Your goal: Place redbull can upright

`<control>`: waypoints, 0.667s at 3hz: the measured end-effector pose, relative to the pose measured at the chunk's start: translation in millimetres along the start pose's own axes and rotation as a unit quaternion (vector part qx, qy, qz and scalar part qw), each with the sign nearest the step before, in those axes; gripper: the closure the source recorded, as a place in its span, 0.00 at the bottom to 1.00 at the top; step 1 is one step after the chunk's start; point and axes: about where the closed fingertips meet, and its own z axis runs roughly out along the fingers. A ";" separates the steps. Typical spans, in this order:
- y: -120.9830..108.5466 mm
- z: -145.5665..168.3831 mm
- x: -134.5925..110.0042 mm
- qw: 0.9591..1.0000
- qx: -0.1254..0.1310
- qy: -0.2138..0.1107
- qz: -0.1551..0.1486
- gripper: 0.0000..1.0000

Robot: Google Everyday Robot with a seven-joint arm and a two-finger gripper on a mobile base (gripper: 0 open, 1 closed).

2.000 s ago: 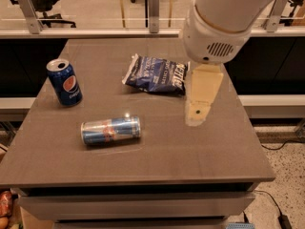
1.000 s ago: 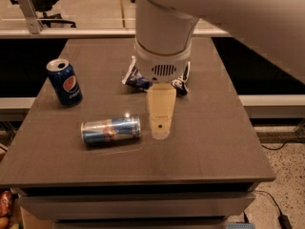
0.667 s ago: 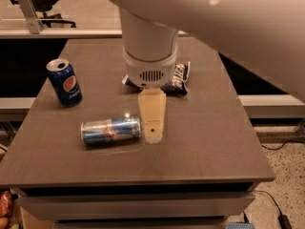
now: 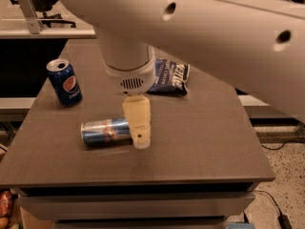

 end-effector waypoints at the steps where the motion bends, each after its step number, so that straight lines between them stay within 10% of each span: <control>1: 0.8 5.1 -9.1 1.000 -0.005 0.010 -0.006 0.00; 2: 1.9 8.4 -18.0 1.000 -0.007 0.017 -0.013 0.00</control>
Offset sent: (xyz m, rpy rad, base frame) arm -0.0076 0.0196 -0.0200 -0.0972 0.0528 0.0233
